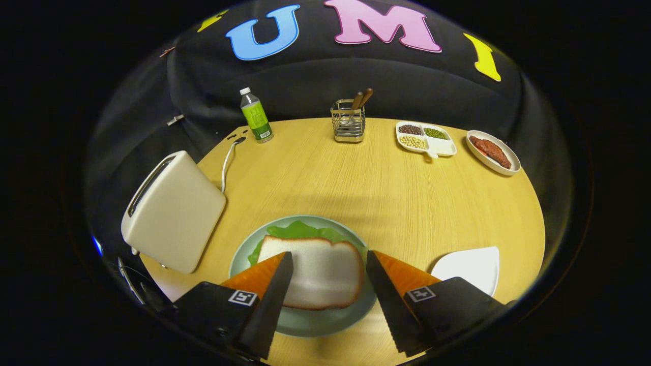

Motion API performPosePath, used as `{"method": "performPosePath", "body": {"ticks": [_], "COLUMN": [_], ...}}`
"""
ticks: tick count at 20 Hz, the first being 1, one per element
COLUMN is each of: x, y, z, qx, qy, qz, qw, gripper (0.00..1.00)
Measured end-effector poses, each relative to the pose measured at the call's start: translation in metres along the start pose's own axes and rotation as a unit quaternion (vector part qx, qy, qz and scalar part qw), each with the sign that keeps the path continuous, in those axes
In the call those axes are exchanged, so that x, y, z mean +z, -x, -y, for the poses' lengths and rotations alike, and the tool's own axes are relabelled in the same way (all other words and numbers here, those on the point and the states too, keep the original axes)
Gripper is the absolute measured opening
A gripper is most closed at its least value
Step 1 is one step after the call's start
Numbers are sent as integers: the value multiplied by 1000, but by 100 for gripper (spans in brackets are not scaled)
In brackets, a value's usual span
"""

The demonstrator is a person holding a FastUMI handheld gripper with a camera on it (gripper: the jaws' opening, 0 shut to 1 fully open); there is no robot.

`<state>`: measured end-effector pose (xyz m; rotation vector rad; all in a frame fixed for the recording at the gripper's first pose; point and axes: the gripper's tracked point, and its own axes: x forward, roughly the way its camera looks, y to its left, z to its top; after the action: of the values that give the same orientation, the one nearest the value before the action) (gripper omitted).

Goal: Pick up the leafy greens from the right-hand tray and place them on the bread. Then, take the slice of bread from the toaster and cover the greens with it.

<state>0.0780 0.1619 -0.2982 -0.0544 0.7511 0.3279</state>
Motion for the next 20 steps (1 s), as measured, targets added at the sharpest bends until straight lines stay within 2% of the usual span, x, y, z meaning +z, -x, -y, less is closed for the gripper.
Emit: {"method": "performPosePath", "body": {"ticks": [1, 3, 7, 11, 15, 20], "x": [1, 7, 26, 59, 98, 139], "y": [2, 10, 39, 87, 145, 221], "z": [4, 6, 5, 4, 0, 13], "qx": [-8, -19, -36, -56, -66, -100], "qy": [6, 14, 18, 20, 29, 32], "qz": [5, 22, 65, 128, 199, 283], "qw": [1000, 999, 997, 990, 977, 953], "gripper": [91, 100, 99, 99, 99, 98]}}
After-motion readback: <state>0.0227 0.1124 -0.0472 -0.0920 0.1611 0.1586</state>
